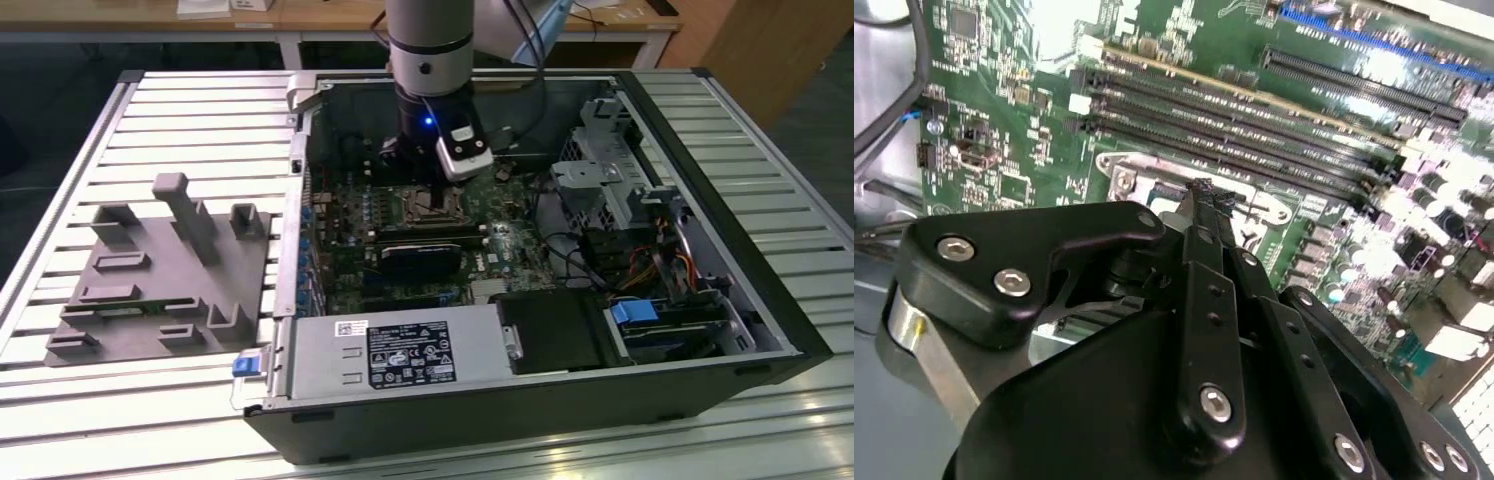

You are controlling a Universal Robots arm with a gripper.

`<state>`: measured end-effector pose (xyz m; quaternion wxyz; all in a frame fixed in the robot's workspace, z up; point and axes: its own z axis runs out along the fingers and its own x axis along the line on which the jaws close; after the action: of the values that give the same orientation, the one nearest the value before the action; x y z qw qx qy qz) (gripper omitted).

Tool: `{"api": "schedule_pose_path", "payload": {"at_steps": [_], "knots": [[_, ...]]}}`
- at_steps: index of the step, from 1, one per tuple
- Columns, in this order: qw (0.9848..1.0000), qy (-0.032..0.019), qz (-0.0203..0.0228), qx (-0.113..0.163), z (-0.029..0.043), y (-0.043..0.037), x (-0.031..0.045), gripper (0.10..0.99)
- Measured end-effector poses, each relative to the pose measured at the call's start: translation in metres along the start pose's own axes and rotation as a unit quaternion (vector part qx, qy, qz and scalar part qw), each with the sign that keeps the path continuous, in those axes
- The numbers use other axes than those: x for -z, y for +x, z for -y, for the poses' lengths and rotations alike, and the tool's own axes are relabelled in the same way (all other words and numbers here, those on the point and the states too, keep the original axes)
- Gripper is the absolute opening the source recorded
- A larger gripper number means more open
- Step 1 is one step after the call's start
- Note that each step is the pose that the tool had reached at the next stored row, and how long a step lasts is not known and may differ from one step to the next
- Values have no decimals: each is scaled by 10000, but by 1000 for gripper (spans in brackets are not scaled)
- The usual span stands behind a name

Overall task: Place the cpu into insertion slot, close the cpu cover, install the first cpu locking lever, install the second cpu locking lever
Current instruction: 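Install the second cpu locking lever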

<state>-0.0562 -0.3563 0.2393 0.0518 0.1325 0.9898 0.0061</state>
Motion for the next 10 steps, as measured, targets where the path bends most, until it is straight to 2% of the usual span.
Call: {"api": "schedule_pose_path", "payload": {"at_steps": [7,10], "knots": [[10000,-3,0,17,65,-17,-6,106],[9998,-20,-5,189,68,-11,-14,106]]}}
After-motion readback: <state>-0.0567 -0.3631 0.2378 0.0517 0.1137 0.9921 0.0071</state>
